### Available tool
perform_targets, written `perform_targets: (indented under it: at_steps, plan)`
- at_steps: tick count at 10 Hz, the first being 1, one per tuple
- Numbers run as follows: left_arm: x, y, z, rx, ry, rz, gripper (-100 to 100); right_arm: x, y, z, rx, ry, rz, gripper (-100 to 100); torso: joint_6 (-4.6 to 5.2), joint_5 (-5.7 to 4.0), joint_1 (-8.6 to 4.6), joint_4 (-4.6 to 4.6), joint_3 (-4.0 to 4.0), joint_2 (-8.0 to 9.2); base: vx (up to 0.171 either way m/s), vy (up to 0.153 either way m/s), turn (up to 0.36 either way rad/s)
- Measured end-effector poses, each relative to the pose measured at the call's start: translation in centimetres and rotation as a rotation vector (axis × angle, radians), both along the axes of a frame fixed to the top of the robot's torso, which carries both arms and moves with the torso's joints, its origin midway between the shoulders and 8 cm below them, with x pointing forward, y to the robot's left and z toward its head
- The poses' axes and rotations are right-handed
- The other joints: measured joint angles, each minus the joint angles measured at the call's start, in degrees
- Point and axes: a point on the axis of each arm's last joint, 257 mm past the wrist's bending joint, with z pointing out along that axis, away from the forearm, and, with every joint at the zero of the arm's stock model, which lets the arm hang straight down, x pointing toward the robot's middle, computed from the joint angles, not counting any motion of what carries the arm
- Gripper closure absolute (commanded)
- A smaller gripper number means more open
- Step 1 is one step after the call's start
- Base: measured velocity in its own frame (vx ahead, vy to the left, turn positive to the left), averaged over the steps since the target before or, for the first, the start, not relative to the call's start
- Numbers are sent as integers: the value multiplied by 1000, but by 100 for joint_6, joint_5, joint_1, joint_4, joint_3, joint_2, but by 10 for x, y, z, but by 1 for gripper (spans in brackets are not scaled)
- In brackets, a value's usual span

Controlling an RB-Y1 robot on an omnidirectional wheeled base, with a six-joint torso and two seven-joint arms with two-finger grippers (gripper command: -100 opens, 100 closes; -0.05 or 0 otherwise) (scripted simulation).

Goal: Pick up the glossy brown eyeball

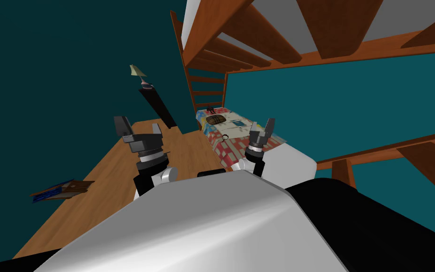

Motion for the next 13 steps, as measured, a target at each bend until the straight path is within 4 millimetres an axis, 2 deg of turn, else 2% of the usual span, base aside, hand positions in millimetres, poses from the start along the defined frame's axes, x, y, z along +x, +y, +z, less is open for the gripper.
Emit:
perform_targets:
  at_steps: [8, 13]
  plan:
    - [0, 0, 0, 0, 0, 0, 0, 27, 20, -30, -314, 102, -23, -100, 0, -1, -5, 0, 0, 0, -1, -11, -34]
    - [0, 0, 0, 0, 0, 0, 0, 53, 26, -66, -581, 182, -78, -100, 0, -1, -5, 0, -1, -2, 0, -5, -21]
